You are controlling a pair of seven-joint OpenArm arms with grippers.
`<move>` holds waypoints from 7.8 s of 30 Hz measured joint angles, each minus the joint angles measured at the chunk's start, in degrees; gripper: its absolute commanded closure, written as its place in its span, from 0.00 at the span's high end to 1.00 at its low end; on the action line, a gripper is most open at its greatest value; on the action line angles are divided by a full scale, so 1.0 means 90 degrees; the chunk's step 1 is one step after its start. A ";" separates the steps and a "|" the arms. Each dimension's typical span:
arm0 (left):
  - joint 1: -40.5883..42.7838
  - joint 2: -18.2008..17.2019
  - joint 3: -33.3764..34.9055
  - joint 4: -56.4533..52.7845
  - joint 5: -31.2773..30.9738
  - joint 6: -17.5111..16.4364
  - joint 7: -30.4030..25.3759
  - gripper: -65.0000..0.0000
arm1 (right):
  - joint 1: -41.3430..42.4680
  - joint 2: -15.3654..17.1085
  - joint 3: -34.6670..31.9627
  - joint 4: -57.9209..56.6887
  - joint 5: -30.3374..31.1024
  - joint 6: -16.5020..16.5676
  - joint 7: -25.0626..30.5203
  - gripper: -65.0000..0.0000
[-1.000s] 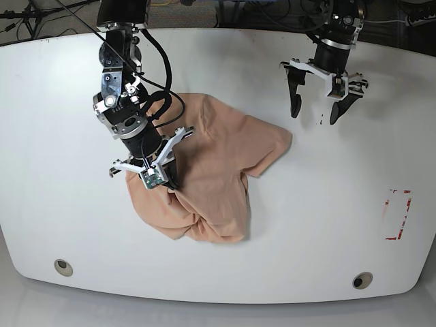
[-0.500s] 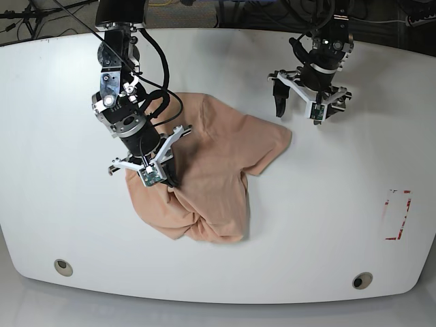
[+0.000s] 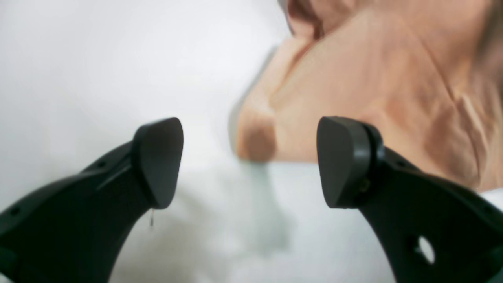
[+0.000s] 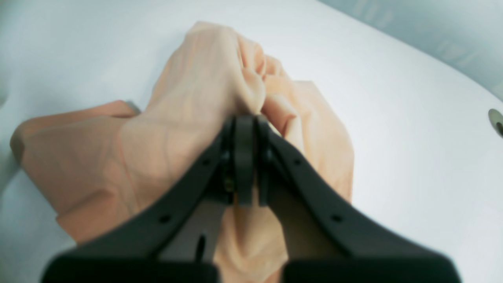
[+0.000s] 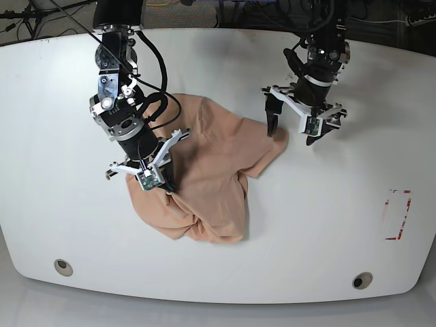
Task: Fold the T-shirt properly
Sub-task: 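Move the left gripper down toward the shirt's opposite edge, then close the left gripper on the shirt fabric, then pull both grippers apart to stretch the shirt between them, then release the shirt with the right gripper and reposition it beside the fabric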
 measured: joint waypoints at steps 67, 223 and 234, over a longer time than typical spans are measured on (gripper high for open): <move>-0.1246 0.0245 0.0423 -0.2426 -0.0335 -0.0017 -0.0177 0.49 | -0.0107 -0.0085 -0.0039 0.0068 0.0024 0.0002 -0.0024 0.00; -0.0838 -0.1032 -0.2310 0.0061 -0.0333 -0.0461 -0.0153 0.05 | 0.2671 0.0092 0.1370 -0.4320 0.0886 0.0024 0.0097 0.73; -0.0933 -0.0974 -0.2186 0.0046 -0.0333 -0.0464 0.0226 0.42 | 0.2710 0.0100 0.1154 -0.4403 0.1073 0.0024 0.0053 0.73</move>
